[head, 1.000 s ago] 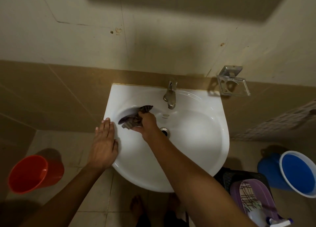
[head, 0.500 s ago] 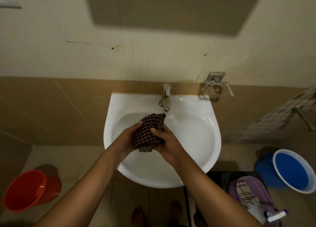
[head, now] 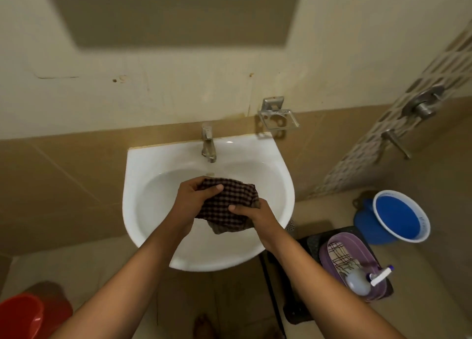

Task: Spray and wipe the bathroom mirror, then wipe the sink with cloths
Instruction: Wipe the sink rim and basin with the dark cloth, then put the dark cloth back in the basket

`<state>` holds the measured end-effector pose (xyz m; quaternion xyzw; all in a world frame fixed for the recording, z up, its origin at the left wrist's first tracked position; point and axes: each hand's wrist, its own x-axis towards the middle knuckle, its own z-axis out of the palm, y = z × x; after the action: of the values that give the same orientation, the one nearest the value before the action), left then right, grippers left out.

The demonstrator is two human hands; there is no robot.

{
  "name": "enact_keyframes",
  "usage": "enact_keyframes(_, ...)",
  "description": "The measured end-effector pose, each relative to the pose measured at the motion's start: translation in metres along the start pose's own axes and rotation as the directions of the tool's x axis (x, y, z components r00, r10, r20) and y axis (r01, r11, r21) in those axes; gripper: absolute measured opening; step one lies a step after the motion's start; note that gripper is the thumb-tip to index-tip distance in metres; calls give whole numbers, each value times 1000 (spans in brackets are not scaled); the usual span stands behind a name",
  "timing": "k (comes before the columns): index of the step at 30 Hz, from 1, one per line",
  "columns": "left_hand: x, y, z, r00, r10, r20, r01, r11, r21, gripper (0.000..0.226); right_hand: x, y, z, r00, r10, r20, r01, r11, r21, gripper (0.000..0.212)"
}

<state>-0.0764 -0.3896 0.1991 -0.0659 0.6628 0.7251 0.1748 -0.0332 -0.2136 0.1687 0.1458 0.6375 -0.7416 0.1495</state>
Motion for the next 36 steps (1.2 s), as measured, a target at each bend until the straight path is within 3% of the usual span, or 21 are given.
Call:
enact_keyframes(5, 0, 1, 38, 959, -117, 257, 137, 989, -61, 33, -19, -5, -41, 994, -39, -98, 58, 979, 196, 34)
enact_keyframes(8, -3, -8, 78, 916, -187, 355, 192, 981, 23, 32, -33, -6, -76, 982, -48, -182, 95, 961, 260, 29)
enact_keyframes(13, -7, -13, 153, 937, -154, 313, 107, 981, 163, 32, -67, -3, -143, 967, -47, -250, 122, 948, 295, 28)
enact_keyframes(18, -14, -16, 223, 934, -73, 351, 4, 981, 195, 40, -99, -7, -214, 963, -45, -267, 121, 954, 275, 51)
enact_keyframes(24, -25, -13, 291, 906, 1, 424, -80, 983, 168, 41, -121, -7, -276, 927, -90, -363, 204, 935, 289, 48)
enact_keyframes(27, -21, -12, 312, 894, -23, 447, -1, 999, 53, 46, -124, -15, -294, 899, -174, -402, 282, 932, 228, 26)
enact_keyframes(30, -9, -12, 319, 830, -116, 545, 194, 977, -88, 37, -125, -23, -307, 873, -331, -357, 391, 914, 108, 32)
enact_keyframes(32, 4, -13, 325, 778, -195, 597, 220, 975, 32, 40, -122, -27, -311, 847, -391, -360, 427, 904, 22, 31)
enact_keyframes(36, 30, -8, 342, 660, -296, 691, -35, 906, 422, 53, -110, -28, -318, 819, -434, -375, 444, 894, -65, 23)
